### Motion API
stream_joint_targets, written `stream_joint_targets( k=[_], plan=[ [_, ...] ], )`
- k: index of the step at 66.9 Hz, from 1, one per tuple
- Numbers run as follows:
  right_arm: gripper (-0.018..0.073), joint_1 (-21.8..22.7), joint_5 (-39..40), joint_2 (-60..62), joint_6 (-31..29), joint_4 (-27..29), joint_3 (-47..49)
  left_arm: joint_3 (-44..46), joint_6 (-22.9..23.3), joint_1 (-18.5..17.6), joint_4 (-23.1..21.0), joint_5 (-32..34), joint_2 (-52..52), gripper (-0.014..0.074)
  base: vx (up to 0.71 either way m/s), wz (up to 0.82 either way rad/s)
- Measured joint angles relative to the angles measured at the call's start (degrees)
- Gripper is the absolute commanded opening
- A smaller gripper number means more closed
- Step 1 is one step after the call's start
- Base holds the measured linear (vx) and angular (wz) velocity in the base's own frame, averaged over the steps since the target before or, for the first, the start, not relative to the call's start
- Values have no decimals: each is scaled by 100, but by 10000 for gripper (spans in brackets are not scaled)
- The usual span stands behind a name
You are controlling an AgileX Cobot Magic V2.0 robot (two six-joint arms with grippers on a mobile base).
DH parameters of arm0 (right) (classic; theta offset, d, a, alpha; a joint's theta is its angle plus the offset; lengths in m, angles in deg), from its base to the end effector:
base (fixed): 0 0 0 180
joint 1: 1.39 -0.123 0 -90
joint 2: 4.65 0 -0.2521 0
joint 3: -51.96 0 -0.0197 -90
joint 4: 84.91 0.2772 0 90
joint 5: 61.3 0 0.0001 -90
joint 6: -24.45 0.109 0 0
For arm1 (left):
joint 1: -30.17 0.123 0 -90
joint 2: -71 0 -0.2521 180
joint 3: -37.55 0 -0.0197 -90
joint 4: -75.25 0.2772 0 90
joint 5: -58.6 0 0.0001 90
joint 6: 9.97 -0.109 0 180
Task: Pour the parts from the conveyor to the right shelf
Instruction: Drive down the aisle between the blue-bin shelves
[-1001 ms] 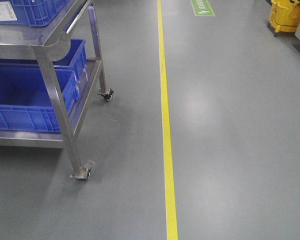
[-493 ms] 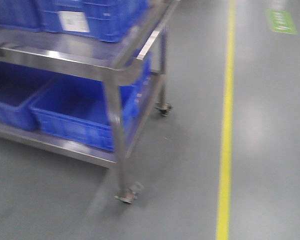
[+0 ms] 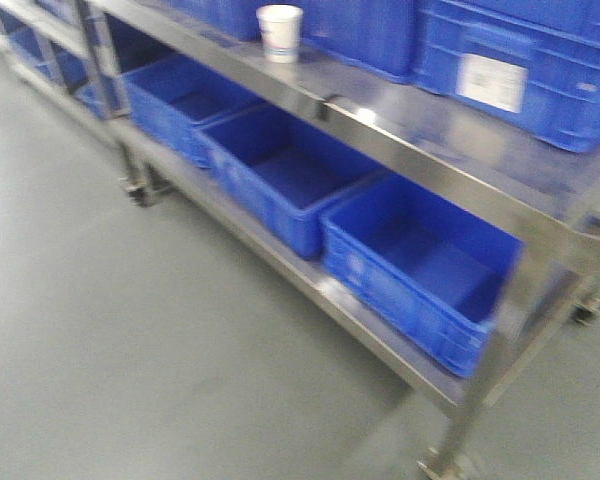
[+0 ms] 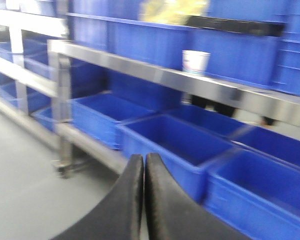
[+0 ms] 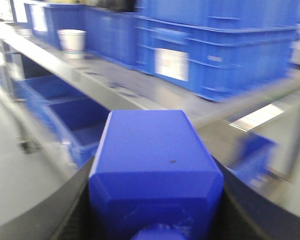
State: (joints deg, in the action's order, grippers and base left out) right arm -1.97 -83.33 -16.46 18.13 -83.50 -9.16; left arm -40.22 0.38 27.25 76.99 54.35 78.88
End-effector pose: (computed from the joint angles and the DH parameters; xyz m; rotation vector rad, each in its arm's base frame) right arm 0.1210 0.0022 0.2653 -0.0879 1.6552 -0.0511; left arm 0.1340 -0.0066 0.1983 -0.0798 1.5691 -0.1564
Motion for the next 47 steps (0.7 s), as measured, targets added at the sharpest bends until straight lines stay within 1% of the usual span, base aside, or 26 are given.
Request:
stream_joint_targets(
  k=[26,47],
  plan=[
    [-4,0,0,0,0,0,0,0,0,0,0,0,0,-6,19,87],
    [-4,0,0,0,0,0,0,0,0,0,0,0,0,-6,17,75]
  ],
)
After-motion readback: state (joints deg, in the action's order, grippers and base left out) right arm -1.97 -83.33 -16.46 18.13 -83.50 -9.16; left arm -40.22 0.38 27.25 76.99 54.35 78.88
